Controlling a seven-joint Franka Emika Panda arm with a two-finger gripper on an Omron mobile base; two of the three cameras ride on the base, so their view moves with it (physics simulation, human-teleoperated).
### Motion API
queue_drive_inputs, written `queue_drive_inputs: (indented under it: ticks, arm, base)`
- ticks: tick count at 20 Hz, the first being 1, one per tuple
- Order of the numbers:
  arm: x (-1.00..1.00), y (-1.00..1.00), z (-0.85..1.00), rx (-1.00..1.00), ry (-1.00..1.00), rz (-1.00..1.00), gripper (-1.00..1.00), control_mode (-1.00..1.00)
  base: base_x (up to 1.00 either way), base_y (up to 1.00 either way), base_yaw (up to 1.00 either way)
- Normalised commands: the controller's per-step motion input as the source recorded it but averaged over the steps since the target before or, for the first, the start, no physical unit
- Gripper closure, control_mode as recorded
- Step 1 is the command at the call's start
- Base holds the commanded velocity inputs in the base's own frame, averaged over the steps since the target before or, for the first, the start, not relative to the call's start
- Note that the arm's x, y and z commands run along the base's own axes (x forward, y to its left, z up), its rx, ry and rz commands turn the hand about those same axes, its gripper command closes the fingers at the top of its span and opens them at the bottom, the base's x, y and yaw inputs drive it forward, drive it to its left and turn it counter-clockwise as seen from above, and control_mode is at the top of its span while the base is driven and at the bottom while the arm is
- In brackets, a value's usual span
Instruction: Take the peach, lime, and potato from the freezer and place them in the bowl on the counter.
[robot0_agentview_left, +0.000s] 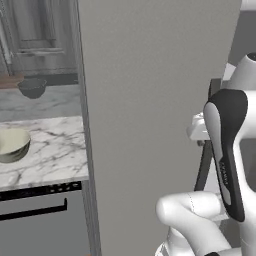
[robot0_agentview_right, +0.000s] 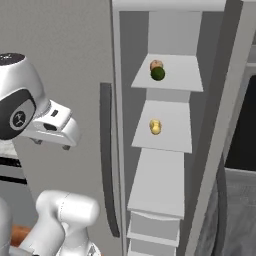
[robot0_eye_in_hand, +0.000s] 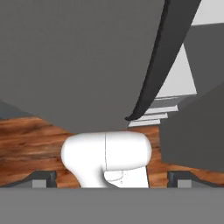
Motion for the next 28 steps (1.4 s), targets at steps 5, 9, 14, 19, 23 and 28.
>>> queue_drive_inputs:
  ticks: [5,9,14,19,23,28]
  arm:
    - [0.0,0.0,0.0,0.0,0.0,0.0,-1.0,1.0]
    - [0.0,0.0,0.0,0.0,0.0,0.0,-1.0,1.0]
    - [0.0,0.0,0.0,0.0,0.0,0.0,-1.0,1.0]
    - [0.0,0.0,0.0,0.0,0.0,0.0,-1.0,1.0]
    - [0.0,0.0,0.0,0.0,0.0,0.0,-1.0,1.0]
    - [0.0,0.0,0.0,0.0,0.0,0.0,-1.0,1.0]
  base:
    - [0.0,-0.62,-0.03]
    - [0.01,-0.62,-0.02]
    - [0.12,-0.52,-0.03]
    - [0.34,-0.31,-0.01]
    - [0.5,-0.24,0.0]
    - [0.7,-0.18,-0.01]
